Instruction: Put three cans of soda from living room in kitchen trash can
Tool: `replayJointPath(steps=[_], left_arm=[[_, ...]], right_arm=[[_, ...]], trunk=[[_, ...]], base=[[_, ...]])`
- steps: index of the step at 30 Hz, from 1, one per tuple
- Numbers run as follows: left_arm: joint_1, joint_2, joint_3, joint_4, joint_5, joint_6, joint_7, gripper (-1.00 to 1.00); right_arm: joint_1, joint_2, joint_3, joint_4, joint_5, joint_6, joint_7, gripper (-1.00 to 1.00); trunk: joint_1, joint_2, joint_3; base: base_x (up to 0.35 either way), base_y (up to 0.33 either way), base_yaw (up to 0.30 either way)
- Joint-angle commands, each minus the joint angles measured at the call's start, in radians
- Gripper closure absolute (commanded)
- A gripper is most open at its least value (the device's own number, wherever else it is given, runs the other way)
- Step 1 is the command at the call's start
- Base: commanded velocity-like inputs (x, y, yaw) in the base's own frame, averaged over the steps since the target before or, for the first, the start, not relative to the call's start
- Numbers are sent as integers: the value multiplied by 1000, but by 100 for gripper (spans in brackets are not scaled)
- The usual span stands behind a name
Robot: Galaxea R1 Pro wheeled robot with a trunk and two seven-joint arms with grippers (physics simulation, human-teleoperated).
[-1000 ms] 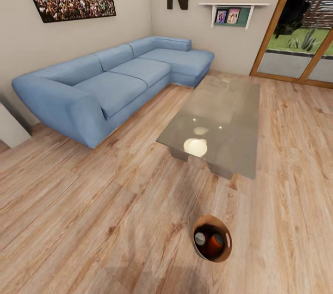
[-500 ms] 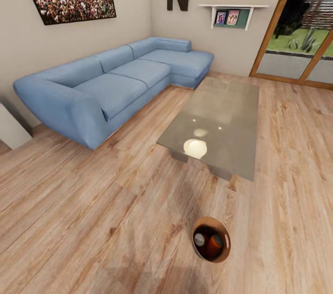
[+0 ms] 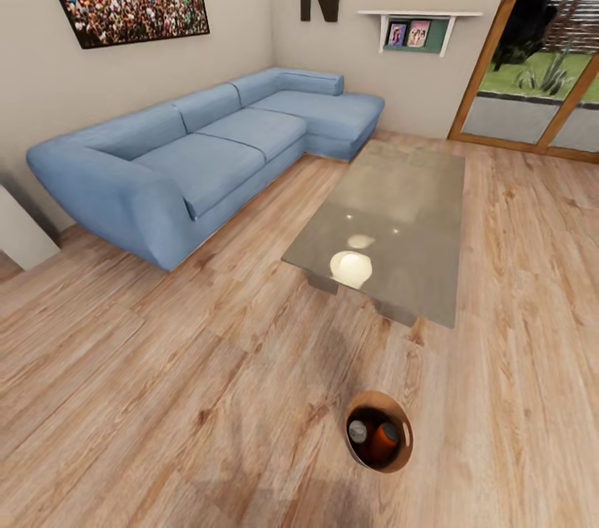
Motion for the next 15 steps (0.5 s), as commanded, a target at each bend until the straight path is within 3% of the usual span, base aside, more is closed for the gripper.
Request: replayJointPath(steps=[1, 7, 15], left_arm=[[0, -1, 0, 0, 0, 0, 0, -100], [0, -20, 0, 1, -2, 2, 0, -100], [-1, -33, 0, 2, 0, 22, -40, -100]], right_arm=[[0, 0, -4, 0, -10, 0, 0, -100], [0, -1, -27, 0, -54, 1, 0, -100], [0, -2, -35, 0, -68, 2, -1, -100]], trunk=[[-4, 7, 3], [-27, 49, 22], [-58, 105, 47]], base=[[0, 0, 0], [0, 0, 0], [0, 0, 0]])
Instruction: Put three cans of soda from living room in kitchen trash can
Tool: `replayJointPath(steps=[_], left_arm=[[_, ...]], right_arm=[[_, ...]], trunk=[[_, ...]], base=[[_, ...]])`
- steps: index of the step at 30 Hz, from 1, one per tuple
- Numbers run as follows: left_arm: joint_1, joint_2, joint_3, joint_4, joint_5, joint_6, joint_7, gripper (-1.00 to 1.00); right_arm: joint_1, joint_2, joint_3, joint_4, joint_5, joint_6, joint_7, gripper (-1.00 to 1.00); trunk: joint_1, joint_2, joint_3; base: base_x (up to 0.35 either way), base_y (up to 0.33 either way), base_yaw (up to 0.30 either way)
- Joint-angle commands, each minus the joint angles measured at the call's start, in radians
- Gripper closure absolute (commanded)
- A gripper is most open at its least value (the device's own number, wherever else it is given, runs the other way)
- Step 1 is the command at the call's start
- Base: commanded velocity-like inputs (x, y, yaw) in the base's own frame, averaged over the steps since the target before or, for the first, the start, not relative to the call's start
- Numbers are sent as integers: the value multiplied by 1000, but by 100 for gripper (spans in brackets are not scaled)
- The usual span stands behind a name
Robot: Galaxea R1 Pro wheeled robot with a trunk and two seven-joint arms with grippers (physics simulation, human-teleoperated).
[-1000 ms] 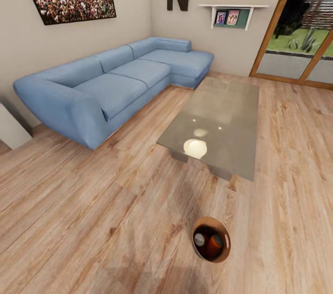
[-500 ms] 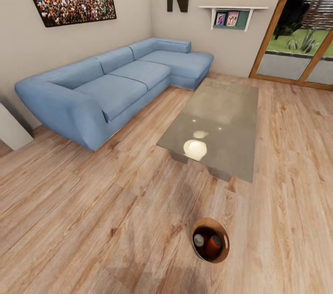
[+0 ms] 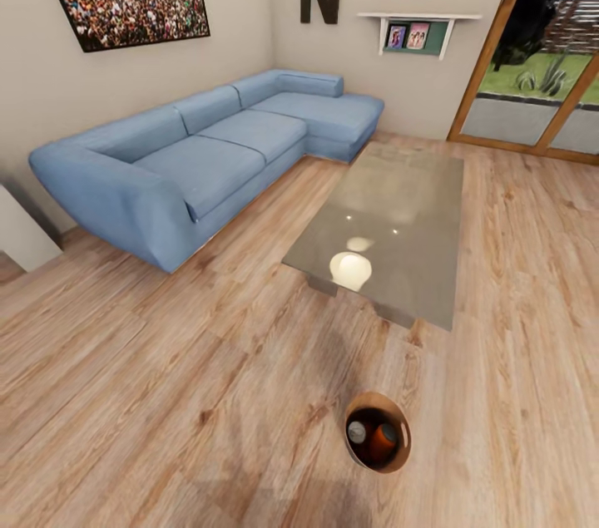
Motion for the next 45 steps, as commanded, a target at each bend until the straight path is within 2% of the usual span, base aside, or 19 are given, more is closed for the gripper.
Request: replayJointPath(steps=[1, 4, 6, 8, 13, 19, 27, 35, 40, 42, 43, 45], left_arm=[[0, 0, 0, 0, 0, 7, -9, -100], [0, -1, 0, 1, 1, 52, -31, -100], [0, -1, 1, 0, 4, 124, -44, -100], [0, -2, 2, -1, 6, 157, -50, -100], [0, 1, 5, -1, 8, 173, -52, -100], [0, 7, 9, 0, 10, 185, -54, -100], [0, 10, 12, -2, 13, 175, -67, -100], [0, 9, 13, -3, 14, 87, -70, -100], [0, 12, 15, -4, 20, 71, -68, -100], [0, 21, 19, -4, 34, 64, -67, -100], [0, 34, 28, -4, 61, 55, -64, -100], [0, 48, 39, -3, 93, 47, -58, -100]], right_arm=[[0, 0, 0, 0, -1, 0, 0, -100], [0, 0, -1, 0, -2, 0, -1, -100], [0, -1, -2, 0, -3, -1, -12, -100], [0, 0, 1, -1, -2, -2, -94, -100], [0, 0, 3, -1, -2, -1, -176, -100], [0, 0, 2, -1, -4, 0, -206, -100], [0, -1, 0, -2, -7, 8, -213, -100], [0, 1, 3, -2, -5, 25, -195, -100], [0, 2, 3, -2, -6, 33, -184, -100], [0, 2, 4, -2, -4, 35, -182, -100], [0, 2, 4, -2, -2, 36, -181, -100], [0, 2, 5, -2, 0, 36, -180, -100]], trunk=[[-4, 7, 3], [-15, 28, 13], [-23, 42, 19], [-31, 56, 25], [-50, 91, 41], [-73, 133, 60], [-104, 189, 85], [-134, 245, 110], [-153, 280, 125], [-161, 294, 132], [-165, 301, 135], [-173, 315, 141]], base=[[0, 0, 0], [0, 0, 0], [0, 0, 0], [0, 0, 0], [0, 0, 0], [0, 0, 0], [0, 0, 0], [0, 0, 0], [0, 0, 0], [0, 0, 0], [0, 0, 0], [0, 0, 0]])
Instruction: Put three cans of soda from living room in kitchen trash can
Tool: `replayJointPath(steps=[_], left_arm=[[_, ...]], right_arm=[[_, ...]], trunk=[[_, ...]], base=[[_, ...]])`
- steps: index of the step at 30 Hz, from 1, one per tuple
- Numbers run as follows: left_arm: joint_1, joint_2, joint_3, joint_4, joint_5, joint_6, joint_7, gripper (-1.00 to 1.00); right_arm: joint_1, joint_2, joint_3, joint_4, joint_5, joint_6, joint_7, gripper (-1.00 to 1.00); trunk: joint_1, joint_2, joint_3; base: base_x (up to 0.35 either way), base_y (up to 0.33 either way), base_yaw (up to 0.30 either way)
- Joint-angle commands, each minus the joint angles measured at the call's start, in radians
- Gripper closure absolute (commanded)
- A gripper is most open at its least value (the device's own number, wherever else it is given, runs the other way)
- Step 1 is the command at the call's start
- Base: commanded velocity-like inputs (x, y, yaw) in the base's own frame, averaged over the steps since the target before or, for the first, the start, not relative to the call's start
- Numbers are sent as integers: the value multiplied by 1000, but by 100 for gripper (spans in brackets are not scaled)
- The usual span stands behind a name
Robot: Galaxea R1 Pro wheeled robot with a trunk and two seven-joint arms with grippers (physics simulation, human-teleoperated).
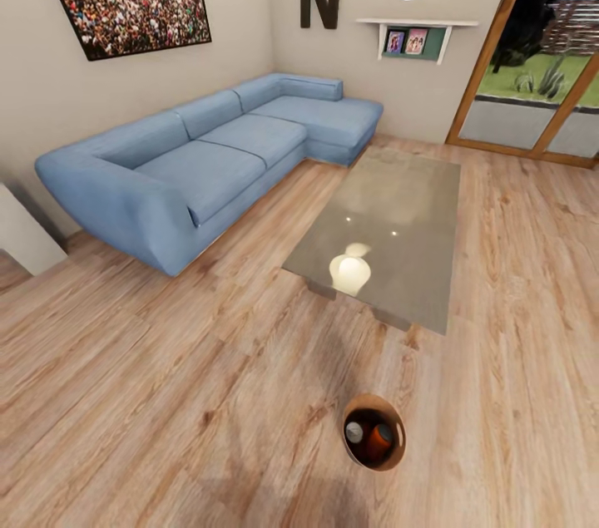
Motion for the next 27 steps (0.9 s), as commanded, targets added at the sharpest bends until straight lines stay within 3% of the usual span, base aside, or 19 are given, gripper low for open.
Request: replayJointPath(steps=[1, 5, 8, 15, 27], left_arm=[[0, 6, 4, 0, 15, -4, 4, -100], [0, 21, 17, 1, 57, -18, 23, -100], [0, 25, 19, -1, 66, -31, 30, -100], [0, 20, 19, -4, 71, -82, 36, -100], [0, 7, 15, -5, 70, -90, 37, -100]], right_arm=[[0, 0, 0, 0, 1, 0, 0, -100], [0, 0, 1, 0, 3, 0, 1, -100], [0, 0, 1, 0, 1, -2, 1, -100], [0, 10, 3, -16, 3, -11, -1, -100], [0, 32, 4, -24, 7, -13, -2, -100]], trunk=[[-4, 7, 3], [-19, 35, 16], [-19, 35, 16], [-19, 35, 16], [-19, 35, 16]], base=[[0, 0, 0], [0, 0, 0], [0, 0, 0], [0, 0, 0], [0, 0, 0]])
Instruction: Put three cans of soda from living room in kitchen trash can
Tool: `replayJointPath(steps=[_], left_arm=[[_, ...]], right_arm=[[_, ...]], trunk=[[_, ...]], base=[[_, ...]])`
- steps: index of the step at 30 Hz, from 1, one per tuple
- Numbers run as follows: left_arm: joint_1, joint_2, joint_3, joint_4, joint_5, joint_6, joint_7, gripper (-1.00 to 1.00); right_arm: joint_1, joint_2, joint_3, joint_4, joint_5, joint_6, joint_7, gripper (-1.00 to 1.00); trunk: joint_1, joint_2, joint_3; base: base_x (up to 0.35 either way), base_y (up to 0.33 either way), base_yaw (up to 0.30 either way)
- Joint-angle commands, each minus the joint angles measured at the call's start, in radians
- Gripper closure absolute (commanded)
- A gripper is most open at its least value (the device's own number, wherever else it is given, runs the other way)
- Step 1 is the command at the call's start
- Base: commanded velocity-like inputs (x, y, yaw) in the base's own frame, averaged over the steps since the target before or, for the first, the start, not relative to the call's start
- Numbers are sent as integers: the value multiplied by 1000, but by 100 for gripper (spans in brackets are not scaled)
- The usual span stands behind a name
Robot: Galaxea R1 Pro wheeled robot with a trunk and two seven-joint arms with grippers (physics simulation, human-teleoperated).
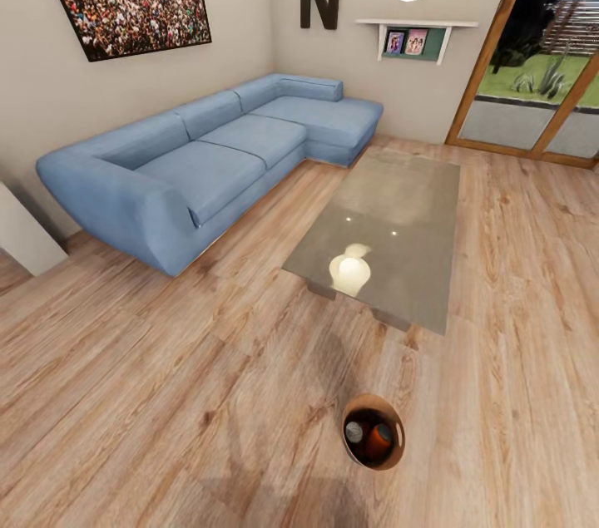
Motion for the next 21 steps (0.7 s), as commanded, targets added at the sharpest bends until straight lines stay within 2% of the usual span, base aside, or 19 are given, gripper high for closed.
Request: replayJointPath(steps=[1, 5, 9, 14, 21], left_arm=[[0, -12, 1, 0, 2, 0, 0, -100], [0, -43, 0, 1, 0, 1, -1, -100], [0, -58, 0, 0, 0, 1, -1, -100], [0, -67, 1, -1, 1, 1, -1, -100], [0, -71, 2, -1, 0, 1, -1, -100]], right_arm=[[0, 2, 0, 1, 0, 0, 0, -100], [0, 8, 0, 1, 0, 0, 0, -100], [0, 25, 0, 1, 0, 0, 0, -100], [0, 44, 0, 1, -1, 0, 0, -100], [0, 52, 0, 1, 0, 0, 0, -100]], trunk=[[0, 0, 0], [0, 0, 0], [0, 0, 0], [0, 0, 0], [0, 0, 0]], base=[[0, 0, 0], [0, 0, 0], [0, 0, 0], [0, 0, 0], [0, 0, 0]])
